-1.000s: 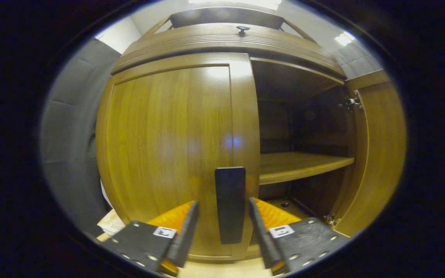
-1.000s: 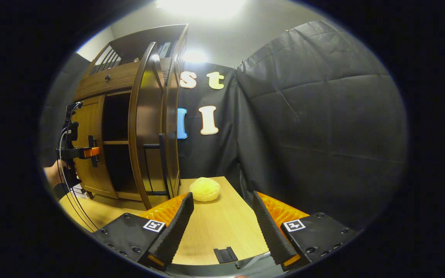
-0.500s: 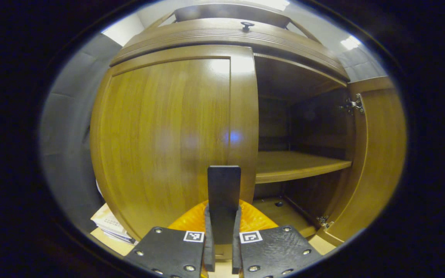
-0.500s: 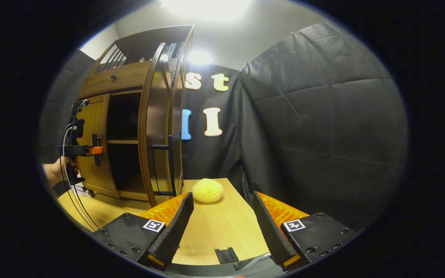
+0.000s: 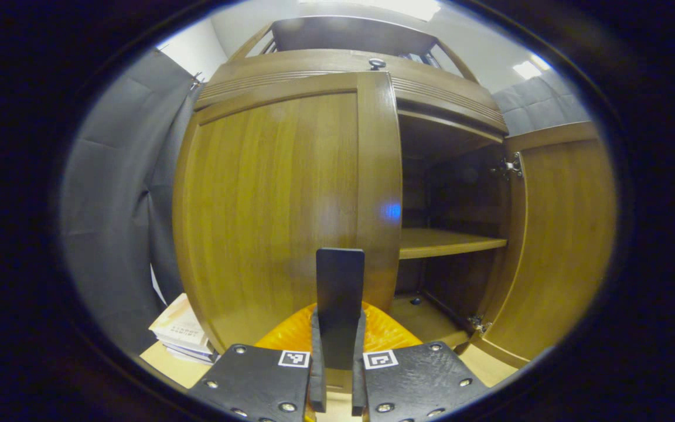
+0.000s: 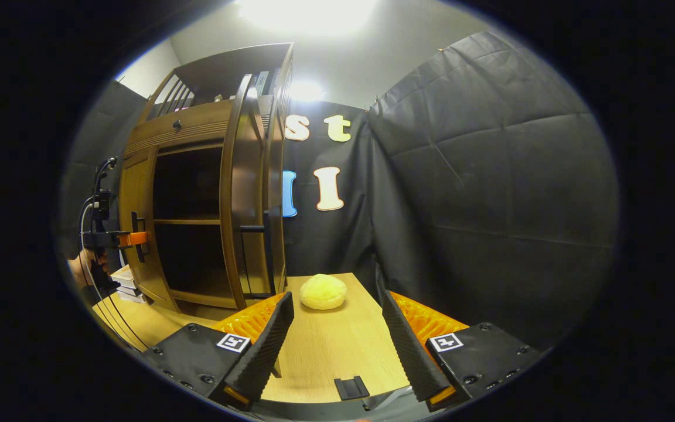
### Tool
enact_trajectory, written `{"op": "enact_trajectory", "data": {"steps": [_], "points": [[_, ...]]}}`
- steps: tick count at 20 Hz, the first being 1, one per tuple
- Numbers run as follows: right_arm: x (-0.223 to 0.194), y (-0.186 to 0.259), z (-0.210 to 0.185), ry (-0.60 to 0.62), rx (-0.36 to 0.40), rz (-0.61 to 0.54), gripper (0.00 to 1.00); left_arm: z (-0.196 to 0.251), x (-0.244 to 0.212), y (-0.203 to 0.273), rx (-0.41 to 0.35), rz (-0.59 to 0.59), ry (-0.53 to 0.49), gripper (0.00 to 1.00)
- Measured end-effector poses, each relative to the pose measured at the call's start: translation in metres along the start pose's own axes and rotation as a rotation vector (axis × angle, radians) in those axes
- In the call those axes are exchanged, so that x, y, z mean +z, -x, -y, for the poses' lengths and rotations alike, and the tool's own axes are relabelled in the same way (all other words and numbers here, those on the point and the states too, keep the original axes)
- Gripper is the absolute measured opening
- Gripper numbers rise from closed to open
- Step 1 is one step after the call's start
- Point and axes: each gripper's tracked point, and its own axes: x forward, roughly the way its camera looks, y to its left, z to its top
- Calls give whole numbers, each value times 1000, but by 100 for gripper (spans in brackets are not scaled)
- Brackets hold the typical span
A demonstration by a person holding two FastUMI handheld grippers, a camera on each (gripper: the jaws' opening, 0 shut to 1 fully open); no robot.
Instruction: Open the right door of the double-door shoe cabinet with the right hand, and open the left door with the left hand.
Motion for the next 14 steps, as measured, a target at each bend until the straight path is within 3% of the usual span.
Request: {"op": "enact_trajectory", "data": {"steps": [14], "points": [[2, 7, -47, 35, 136, 15, 95, -66, -3, 100, 101, 9, 5, 17]]}}
